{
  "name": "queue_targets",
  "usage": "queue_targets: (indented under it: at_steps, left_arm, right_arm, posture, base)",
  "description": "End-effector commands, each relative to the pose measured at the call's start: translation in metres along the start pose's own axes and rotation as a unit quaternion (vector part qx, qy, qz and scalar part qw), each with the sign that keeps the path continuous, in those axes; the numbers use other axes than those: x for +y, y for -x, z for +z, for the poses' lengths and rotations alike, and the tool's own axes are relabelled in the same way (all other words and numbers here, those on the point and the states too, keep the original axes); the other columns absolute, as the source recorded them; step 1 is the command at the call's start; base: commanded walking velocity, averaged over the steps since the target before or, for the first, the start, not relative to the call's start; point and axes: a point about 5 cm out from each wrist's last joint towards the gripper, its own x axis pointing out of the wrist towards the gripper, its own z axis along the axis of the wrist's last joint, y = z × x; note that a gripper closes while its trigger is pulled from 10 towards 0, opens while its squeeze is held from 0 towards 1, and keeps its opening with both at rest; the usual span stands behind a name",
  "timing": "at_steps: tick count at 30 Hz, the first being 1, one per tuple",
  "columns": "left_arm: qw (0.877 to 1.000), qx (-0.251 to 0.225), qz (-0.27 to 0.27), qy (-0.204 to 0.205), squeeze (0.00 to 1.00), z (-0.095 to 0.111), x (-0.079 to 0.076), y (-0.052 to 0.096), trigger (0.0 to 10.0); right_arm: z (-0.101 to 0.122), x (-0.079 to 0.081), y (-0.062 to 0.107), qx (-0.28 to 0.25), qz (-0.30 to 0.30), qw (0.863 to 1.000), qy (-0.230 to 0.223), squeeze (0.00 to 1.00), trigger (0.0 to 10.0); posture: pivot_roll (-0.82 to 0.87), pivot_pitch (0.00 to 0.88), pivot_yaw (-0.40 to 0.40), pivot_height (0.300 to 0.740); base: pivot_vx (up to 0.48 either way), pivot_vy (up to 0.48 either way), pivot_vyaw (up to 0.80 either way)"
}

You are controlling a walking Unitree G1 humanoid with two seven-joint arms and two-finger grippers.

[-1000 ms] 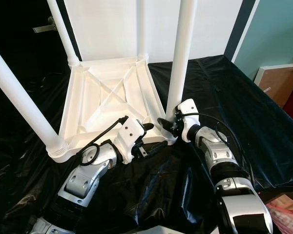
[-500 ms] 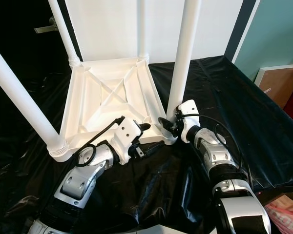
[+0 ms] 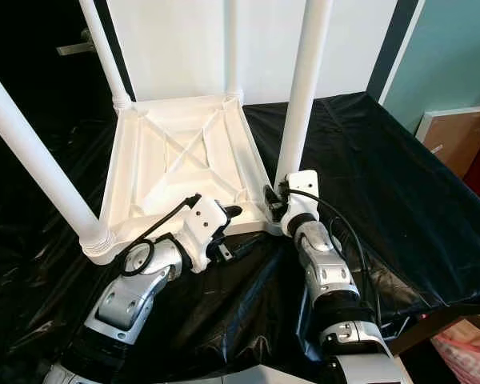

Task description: Building children table

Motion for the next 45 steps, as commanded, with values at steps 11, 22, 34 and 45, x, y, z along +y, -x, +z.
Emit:
queue_targets:
  at_steps: [11, 22, 34, 45]
  left_arm:
    - [1.000, 0.007, 0.004, 0.005, 0.00, -0.002, -0.002, 0.005, 10.0]
    - [1.000, 0.013, 0.009, 0.007, 0.00, -0.005, -0.001, 0.009, 10.0]
    - [1.000, 0.017, 0.021, 0.013, 0.00, -0.007, 0.004, 0.017, 10.0]
    - [0.999, 0.028, -0.009, 0.044, 0.00, -0.008, 0.002, 0.044, 10.0]
  right_arm:
    - [-0.016, 0.022, 0.011, 0.052, -0.146, 0.987, -0.041, 0.00, 10.0]
    - [0.002, 0.020, 0.021, -0.004, -0.131, 0.990, -0.055, 1.00, 10.0]
    - [0.002, 0.002, 0.061, -0.039, -0.030, 0.999, 0.003, 1.00, 10.0]
    - [-0.005, 0.003, 0.086, -0.032, 0.076, 0.996, 0.019, 0.00, 10.0]
  posture:
    - [-0.01, 0.016, -0.003, 0.740]
    - [-0.01, 0.021, -0.012, 0.740]
    - [-0.02, 0.035, -0.017, 0.740]
    - [-0.04, 0.052, 0.000, 0.740]
  base:
    - [0.000, 0.000, 0.00]
    - [0.000, 0.000, 0.00]
    - [0.000, 0.000, 0.00]
    - [0.000, 0.000, 0.00]
